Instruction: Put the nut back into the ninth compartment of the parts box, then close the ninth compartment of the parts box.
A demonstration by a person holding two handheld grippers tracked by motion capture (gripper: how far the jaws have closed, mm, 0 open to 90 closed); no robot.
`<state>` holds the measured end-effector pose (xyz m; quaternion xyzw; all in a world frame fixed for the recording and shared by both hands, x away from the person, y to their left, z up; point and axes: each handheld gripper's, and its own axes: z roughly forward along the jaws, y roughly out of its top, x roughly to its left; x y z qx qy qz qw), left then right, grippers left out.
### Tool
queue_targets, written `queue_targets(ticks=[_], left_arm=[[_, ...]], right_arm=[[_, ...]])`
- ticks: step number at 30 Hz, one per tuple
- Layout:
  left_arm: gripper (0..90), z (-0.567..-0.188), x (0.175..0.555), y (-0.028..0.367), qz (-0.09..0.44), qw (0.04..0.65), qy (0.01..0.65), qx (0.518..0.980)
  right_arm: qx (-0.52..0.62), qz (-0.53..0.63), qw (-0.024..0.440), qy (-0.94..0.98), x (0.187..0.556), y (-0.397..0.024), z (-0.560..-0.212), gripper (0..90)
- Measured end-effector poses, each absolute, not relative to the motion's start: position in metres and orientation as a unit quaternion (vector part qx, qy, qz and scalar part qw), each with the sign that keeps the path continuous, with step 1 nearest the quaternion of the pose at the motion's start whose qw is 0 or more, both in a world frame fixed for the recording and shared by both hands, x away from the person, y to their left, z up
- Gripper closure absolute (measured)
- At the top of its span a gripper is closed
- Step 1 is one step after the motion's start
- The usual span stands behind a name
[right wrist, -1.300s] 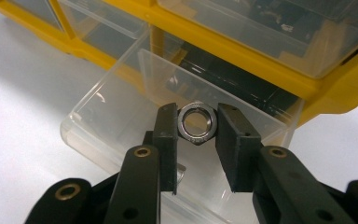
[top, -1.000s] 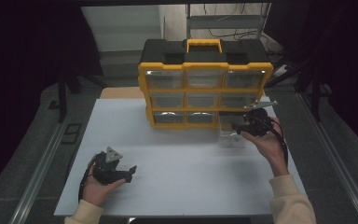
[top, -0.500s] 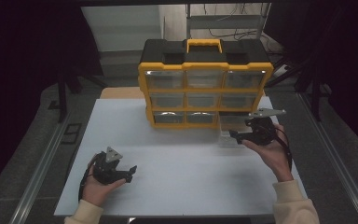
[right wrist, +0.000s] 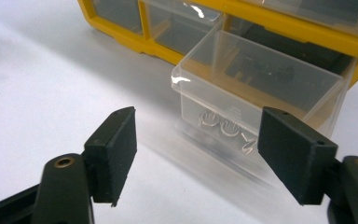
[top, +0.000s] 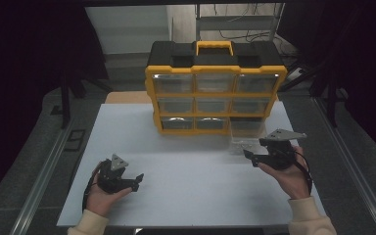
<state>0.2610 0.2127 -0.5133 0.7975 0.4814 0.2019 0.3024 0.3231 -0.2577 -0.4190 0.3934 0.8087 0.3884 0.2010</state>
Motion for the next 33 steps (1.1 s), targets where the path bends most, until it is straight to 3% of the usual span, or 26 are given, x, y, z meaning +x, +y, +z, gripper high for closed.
queue_targets(ticks=[13, 14, 15, 17, 21, 33], left_arm=[[8.9, -0.514, 0.261, 0.212, 0.201, 0.301, 0.481, 0.798], [8.9, -0.514, 0.261, 0.212, 0.202, 0.301, 0.481, 0.798], [8.9, -0.514, 0.261, 0.212, 0.202, 0.301, 0.482, 0.798], [8.9, -0.513, 0.26, 0.212, 0.202, 0.302, 0.481, 0.798], [8.9, -0.513, 0.26, 0.212, 0.202, 0.302, 0.481, 0.798], [8.9, -0.513, 0.261, 0.213, 0.2, 0.304, 0.483, 0.796]], right_arm=[[0.402, 0.371, 0.192, 0.815, 0.313, -0.261, -0.429, 42.1], [0.401, 0.369, 0.191, 0.816, 0.313, -0.261, -0.43, 46.8], [0.399, 0.362, 0.189, 0.821, 0.312, -0.261, -0.432, 59.5], [0.402, 0.348, 0.195, 0.824, 0.313, -0.26, -0.434, 73.7], [0.399, 0.331, 0.177, 0.836, 0.317, -0.258, -0.444, 88.6], [0.397, 0.315, 0.177, 0.844, 0.339, -0.244, -0.464, 89.9]])
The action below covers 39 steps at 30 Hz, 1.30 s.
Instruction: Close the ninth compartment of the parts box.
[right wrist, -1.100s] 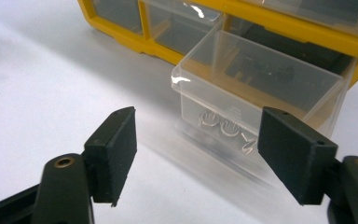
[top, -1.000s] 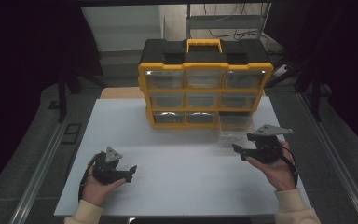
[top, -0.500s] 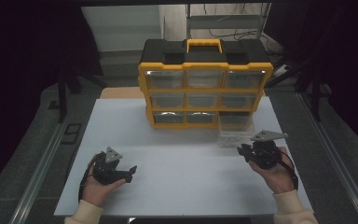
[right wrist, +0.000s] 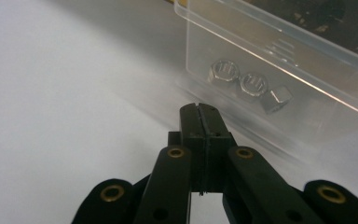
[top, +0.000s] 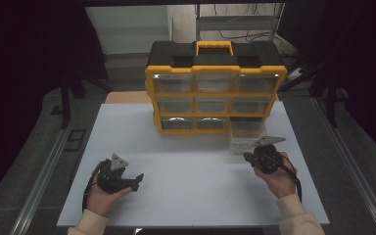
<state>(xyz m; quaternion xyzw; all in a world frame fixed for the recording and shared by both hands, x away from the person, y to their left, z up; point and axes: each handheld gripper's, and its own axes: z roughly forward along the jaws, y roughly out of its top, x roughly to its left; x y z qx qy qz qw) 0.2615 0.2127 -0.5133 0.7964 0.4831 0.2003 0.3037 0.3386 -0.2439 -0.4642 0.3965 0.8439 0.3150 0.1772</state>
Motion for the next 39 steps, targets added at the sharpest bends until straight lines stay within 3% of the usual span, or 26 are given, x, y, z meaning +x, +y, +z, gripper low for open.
queue_targets(ticks=[23, 39], left_arm=[[9.0, -0.513, 0.259, 0.213, 0.203, 0.302, 0.483, 0.796], [9.0, -0.515, 0.258, 0.213, 0.202, 0.3, 0.483, 0.798]], right_arm=[[0.423, 0.315, 0.23, 0.818, 0.362, -0.242, -0.474, 89.9], [0.427, 0.32, 0.241, 0.811, 0.375, -0.24, -0.475, 89.9]])
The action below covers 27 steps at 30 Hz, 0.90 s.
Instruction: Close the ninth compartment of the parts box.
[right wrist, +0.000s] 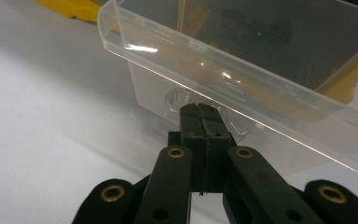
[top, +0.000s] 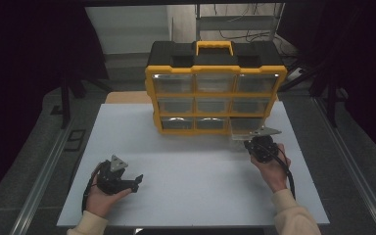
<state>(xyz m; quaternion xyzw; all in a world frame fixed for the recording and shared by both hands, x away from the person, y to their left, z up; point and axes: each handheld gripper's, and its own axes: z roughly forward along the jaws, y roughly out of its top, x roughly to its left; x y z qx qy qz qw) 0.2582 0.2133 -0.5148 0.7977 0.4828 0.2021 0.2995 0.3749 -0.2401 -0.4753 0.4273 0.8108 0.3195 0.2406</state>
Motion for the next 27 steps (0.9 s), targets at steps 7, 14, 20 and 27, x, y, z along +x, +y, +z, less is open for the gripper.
queue_targets(ticks=[7, 14, 20, 27], left_arm=[[9.0, -0.515, 0.259, 0.214, 0.202, 0.299, 0.484, 0.798], [9.0, -0.515, 0.258, 0.214, 0.202, 0.298, 0.483, 0.798], [9.0, -0.515, 0.258, 0.214, 0.203, 0.298, 0.483, 0.798], [9.1, -0.516, 0.258, 0.215, 0.203, 0.297, 0.485, 0.797]], right_arm=[[0.432, 0.324, 0.243, 0.806, 0.385, -0.239, -0.475, 89.9], [0.437, 0.325, 0.246, 0.802, 0.396, -0.237, -0.476, 89.9], [0.441, 0.325, 0.254, 0.797, 0.405, -0.235, -0.478, 89.8], [0.448, 0.324, 0.259, 0.792, 0.414, -0.233, -0.48, 89.8]])
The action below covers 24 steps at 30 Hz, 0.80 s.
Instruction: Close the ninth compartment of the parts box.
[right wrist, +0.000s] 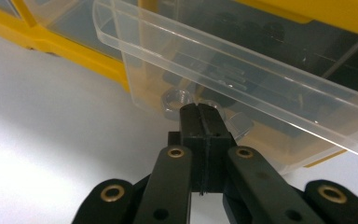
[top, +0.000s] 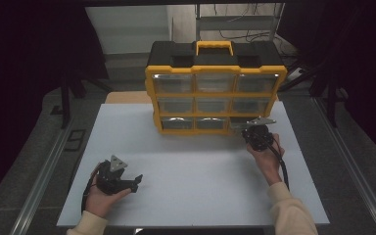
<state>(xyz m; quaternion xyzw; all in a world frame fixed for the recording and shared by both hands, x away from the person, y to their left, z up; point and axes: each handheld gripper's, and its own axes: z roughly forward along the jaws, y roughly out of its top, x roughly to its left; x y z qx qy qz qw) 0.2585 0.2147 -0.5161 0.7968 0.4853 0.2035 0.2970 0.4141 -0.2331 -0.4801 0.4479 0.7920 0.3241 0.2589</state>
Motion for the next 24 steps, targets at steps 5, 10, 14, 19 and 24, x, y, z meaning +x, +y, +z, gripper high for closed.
queue_targets(ticks=[5, 10, 14, 19, 24], left_arm=[[9.0, -0.516, 0.258, 0.215, 0.204, 0.296, 0.486, 0.797], [9.1, -0.516, 0.258, 0.215, 0.204, 0.295, 0.486, 0.797], [9.1, -0.517, 0.258, 0.215, 0.205, 0.295, 0.486, 0.797], [9.1, -0.517, 0.258, 0.216, 0.204, 0.294, 0.488, 0.796], [9.1, -0.517, 0.258, 0.216, 0.205, 0.293, 0.487, 0.797]], right_arm=[[0.455, 0.326, 0.26, 0.787, 0.42, -0.236, -0.481, 89.8], [0.458, 0.324, 0.264, 0.785, 0.426, -0.236, -0.481, 89.8], [0.458, 0.325, 0.266, 0.784, 0.432, -0.235, -0.481, 89.8], [0.461, 0.327, 0.266, 0.781, 0.437, -0.235, -0.483, 89.8], [0.464, 0.328, 0.266, 0.779, 0.438, -0.236, -0.485, 89.7]])
